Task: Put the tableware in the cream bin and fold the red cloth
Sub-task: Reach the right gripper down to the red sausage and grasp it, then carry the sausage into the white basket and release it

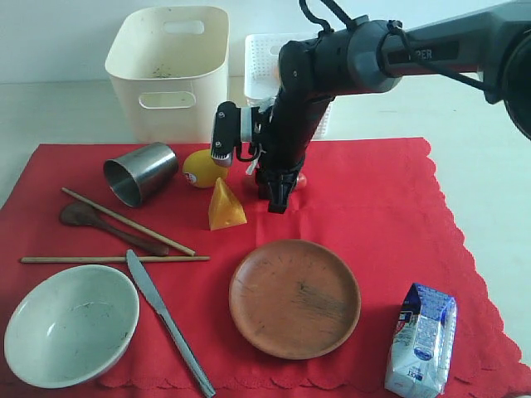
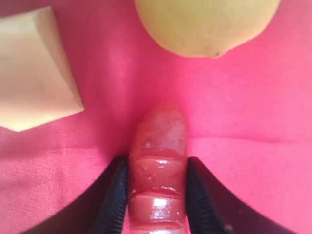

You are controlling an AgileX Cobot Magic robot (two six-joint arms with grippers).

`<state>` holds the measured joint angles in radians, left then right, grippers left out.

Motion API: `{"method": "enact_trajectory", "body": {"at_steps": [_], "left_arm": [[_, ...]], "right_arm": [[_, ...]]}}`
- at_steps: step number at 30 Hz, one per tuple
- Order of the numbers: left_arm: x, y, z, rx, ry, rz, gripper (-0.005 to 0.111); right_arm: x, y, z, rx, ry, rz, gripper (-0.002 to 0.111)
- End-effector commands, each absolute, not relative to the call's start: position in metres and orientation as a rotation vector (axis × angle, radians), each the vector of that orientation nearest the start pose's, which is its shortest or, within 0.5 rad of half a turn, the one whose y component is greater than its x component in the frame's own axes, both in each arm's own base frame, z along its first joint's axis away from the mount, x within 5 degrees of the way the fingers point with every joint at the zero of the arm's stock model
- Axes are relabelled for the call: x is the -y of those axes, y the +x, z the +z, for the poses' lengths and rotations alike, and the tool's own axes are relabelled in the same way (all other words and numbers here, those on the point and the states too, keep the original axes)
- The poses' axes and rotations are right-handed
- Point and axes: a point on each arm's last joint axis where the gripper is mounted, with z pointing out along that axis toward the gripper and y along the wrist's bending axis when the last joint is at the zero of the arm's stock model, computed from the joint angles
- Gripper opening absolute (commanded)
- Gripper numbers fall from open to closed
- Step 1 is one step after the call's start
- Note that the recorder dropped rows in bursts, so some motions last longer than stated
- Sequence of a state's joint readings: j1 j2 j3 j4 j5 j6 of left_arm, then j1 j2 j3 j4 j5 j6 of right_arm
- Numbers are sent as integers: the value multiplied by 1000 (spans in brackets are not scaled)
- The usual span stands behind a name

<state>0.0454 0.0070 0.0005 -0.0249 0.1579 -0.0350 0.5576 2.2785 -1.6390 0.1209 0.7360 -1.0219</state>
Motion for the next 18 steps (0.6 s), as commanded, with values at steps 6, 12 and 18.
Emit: {"method": "enact_trajectory", "body": {"at_steps": [6, 12, 18], "left_arm": [[-2, 56, 199, -1634, -84, -12, 1], [-2, 56, 199, -1634, -84, -12, 1], [-2, 56, 199, -1634, -84, -12, 1]], "right_arm": [[-251, 391, 154, -2061, -1821, 6, 0], [-243, 397, 213, -2007, -1544, -16, 0], [-232, 411, 253, -1910, -1245, -20, 0]]}}
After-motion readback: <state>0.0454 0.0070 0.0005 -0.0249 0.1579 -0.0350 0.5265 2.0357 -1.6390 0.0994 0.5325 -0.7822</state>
